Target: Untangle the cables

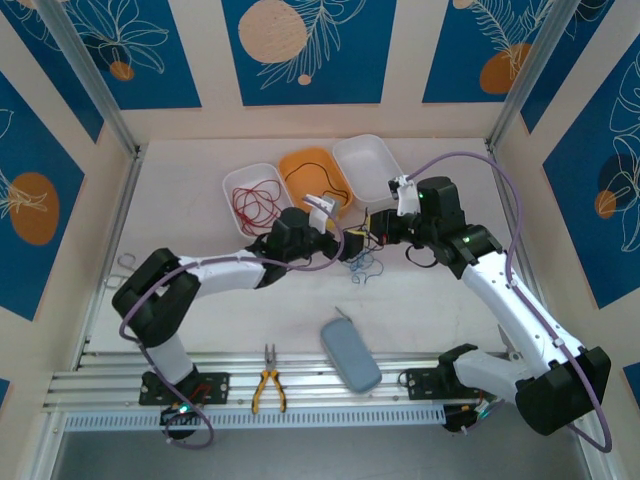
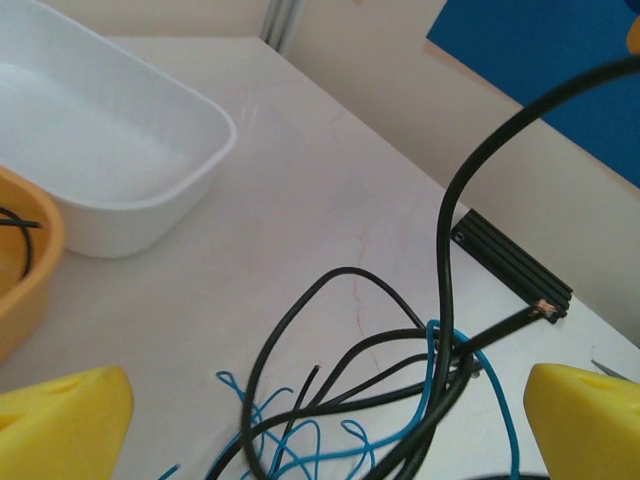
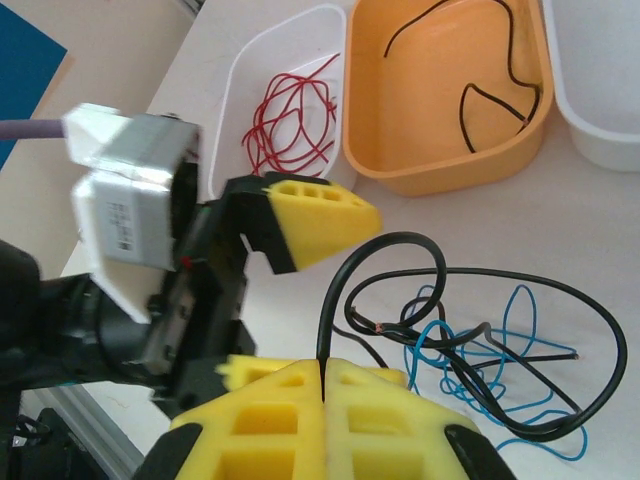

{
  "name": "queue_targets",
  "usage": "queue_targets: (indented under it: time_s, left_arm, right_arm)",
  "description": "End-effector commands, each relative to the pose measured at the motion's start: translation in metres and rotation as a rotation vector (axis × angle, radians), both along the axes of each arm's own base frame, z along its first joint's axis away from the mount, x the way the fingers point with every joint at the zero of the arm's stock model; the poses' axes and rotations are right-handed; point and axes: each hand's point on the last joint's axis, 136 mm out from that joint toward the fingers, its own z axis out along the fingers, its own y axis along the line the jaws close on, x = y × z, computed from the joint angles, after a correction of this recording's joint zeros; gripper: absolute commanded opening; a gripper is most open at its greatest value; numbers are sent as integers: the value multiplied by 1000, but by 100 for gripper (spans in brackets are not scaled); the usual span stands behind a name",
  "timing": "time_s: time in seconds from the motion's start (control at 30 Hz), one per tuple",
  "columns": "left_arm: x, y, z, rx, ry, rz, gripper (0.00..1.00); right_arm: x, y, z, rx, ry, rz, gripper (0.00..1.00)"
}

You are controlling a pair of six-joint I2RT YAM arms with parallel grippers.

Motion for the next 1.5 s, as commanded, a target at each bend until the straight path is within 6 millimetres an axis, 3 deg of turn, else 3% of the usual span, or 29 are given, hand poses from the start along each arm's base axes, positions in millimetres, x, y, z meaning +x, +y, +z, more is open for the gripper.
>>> queue_targets:
  time_s: [0.0,0.3,0.37,0.47,0.53,0.73,0.93,1.0,1.03,1.1,1.33,1.47]
  left_arm:
    - [7,-15,20,-65,-50,-2,100]
    - [30,-17,-13,-16,26,98,98]
    - [31,-16,-25,13,55,108,89]
    - [29,-17,-39,24,87,99,59]
    - [26,-19,-48,23,110,81,50]
    - [21,-22,-69,30,153,55,49]
    - [19,-23,-85,42,179,48,49]
    - [19,-23,-85,34,180,44,45]
    - [19,-24,-85,30,178,42,44]
    - [18,-25,-84,22,171,39,39]
    - [13,-30,-80,-9,158,-6,30]
    - [10,-31,-75,-16,126,-35,21]
  right_arm:
    - [-6,9,7,30,-21,46,0]
    - [-15,19,11,38,-24,84,0]
    - [-17,17,16,32,-34,78,0]
    - [-20,10,27,19,-53,45,0]
    - [-19,0,35,0,-65,-9,0]
    - [-22,-32,64,-58,-105,-153,0]
    - [-32,-57,112,-37,-229,-238,0]
    - [-34,-64,113,-46,-229,-261,0]
    - [-33,-68,107,-59,-205,-285,1]
    - [-29,-75,87,-77,-138,-327,13]
    - [-5,-76,-34,-31,175,-318,39]
    - [12,-73,-82,38,274,-284,45]
